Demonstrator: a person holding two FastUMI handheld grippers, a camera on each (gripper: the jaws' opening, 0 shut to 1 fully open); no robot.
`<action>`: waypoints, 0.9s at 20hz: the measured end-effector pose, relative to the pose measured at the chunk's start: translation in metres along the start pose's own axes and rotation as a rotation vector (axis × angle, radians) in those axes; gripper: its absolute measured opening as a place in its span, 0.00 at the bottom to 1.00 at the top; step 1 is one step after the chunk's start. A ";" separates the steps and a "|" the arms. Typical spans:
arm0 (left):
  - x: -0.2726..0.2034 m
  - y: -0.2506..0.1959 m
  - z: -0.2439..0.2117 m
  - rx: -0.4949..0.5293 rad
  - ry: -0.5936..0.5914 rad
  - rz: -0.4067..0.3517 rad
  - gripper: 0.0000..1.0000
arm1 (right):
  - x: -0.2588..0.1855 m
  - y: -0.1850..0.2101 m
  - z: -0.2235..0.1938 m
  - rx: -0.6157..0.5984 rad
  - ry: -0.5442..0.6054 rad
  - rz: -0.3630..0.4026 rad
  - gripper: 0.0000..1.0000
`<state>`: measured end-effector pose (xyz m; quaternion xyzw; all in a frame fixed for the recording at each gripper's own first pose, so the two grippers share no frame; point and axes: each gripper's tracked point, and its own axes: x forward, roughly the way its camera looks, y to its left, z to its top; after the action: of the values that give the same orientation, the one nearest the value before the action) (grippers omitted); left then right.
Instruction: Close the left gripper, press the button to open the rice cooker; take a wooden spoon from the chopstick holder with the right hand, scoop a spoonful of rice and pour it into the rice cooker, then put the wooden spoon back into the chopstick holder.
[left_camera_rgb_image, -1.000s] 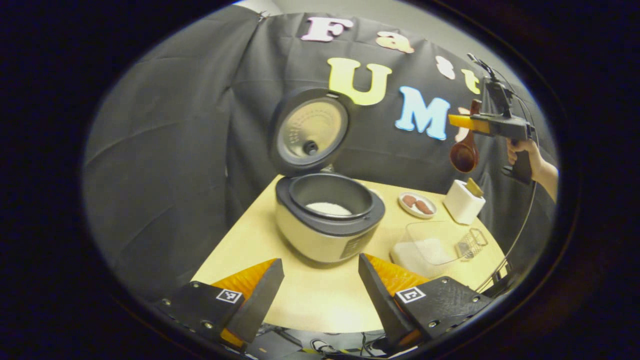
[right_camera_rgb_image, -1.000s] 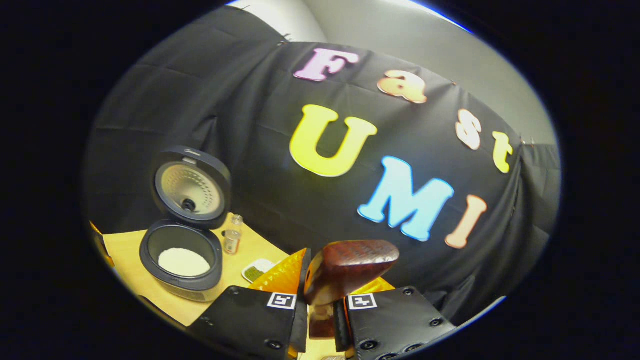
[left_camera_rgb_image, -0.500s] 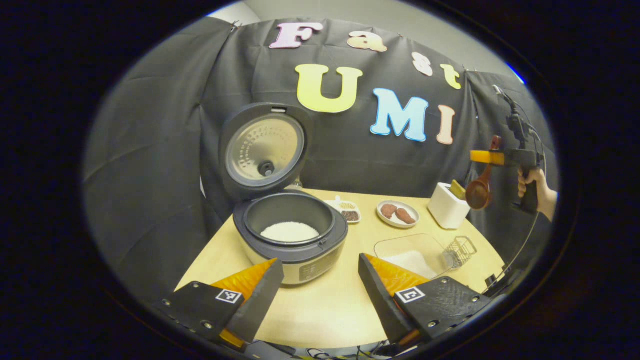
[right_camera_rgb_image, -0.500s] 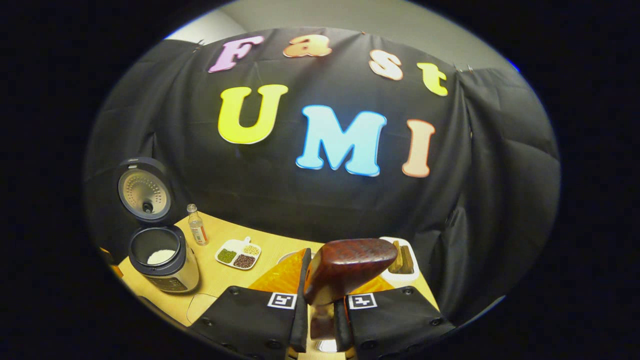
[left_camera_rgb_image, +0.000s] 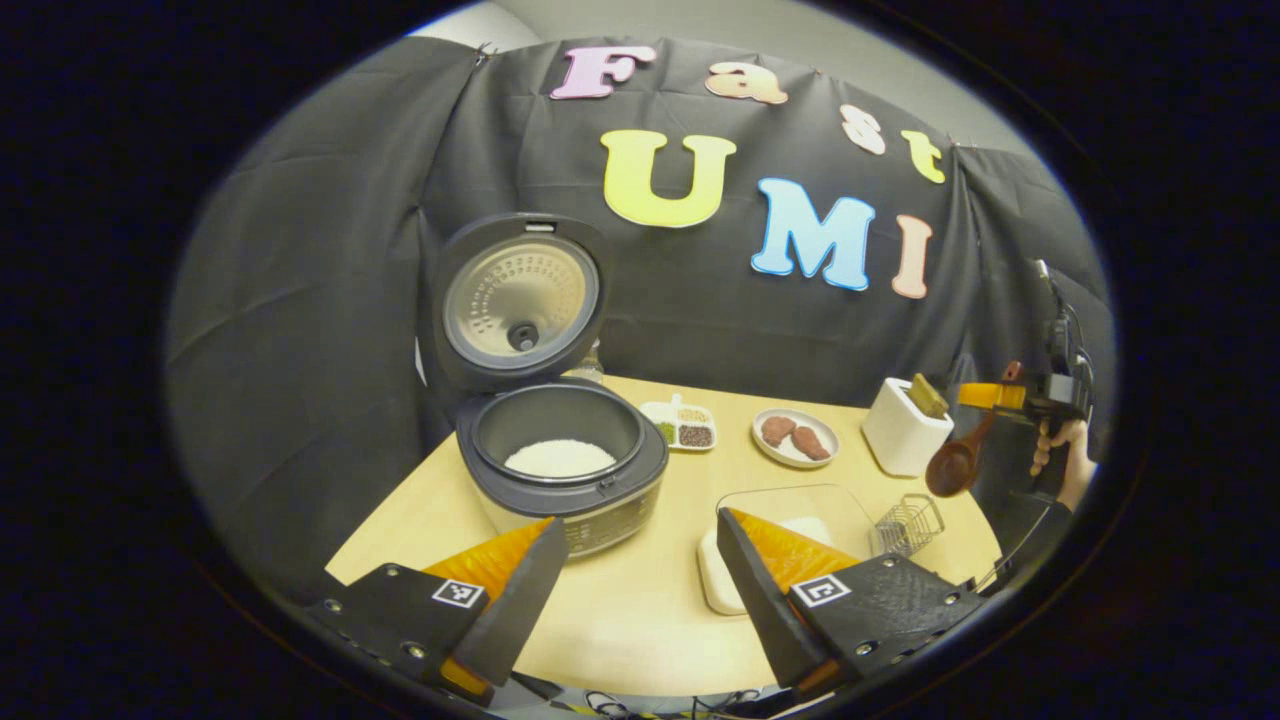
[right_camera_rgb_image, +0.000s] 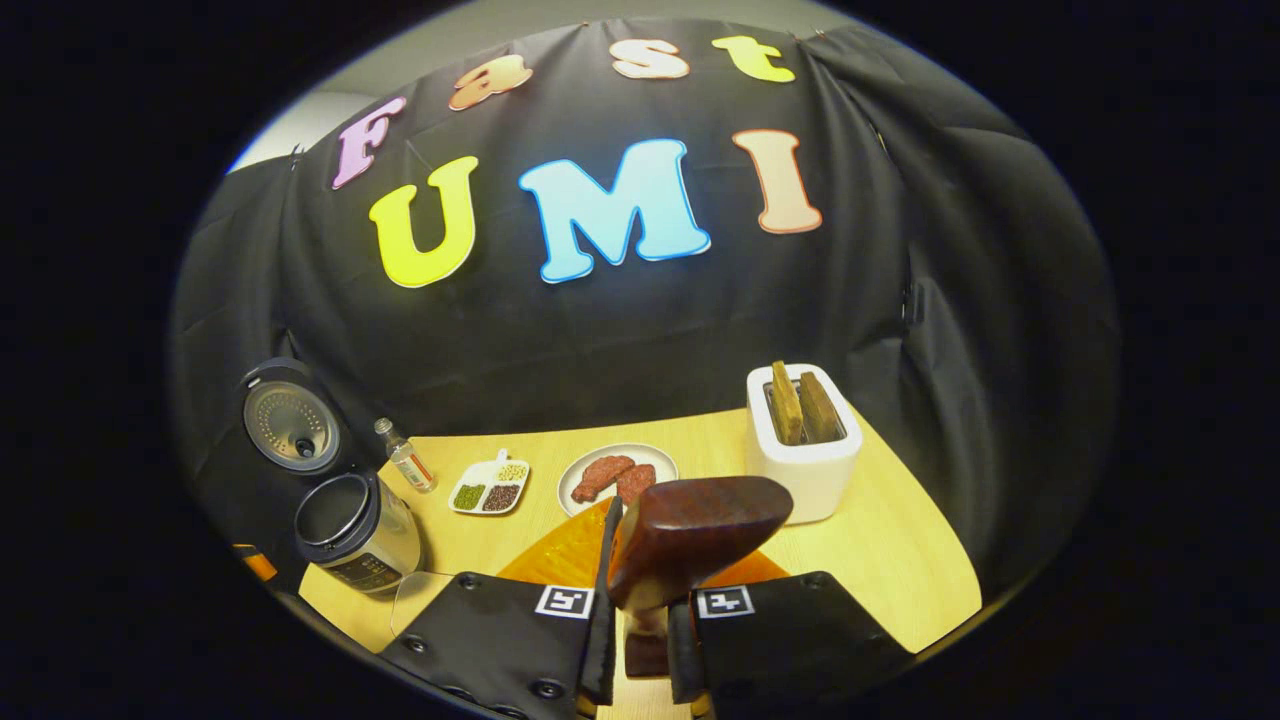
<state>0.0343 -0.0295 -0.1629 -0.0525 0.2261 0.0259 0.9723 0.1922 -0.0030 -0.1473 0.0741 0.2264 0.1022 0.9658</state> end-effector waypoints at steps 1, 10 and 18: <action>-0.003 -0.007 0.003 -0.008 -0.004 0.008 0.95 | 0.003 -0.007 -0.007 0.030 0.014 0.008 0.19; -0.056 -0.043 0.010 -0.109 -0.061 0.206 0.95 | 0.049 -0.049 -0.085 0.156 0.203 0.052 0.23; -0.103 -0.031 -0.024 -0.115 -0.004 0.318 0.95 | 0.069 -0.057 -0.123 0.258 0.281 0.013 0.18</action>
<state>-0.0657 -0.0658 -0.1360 -0.0717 0.2278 0.1924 0.9518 0.2062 -0.0300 -0.2956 0.1837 0.3698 0.0877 0.9065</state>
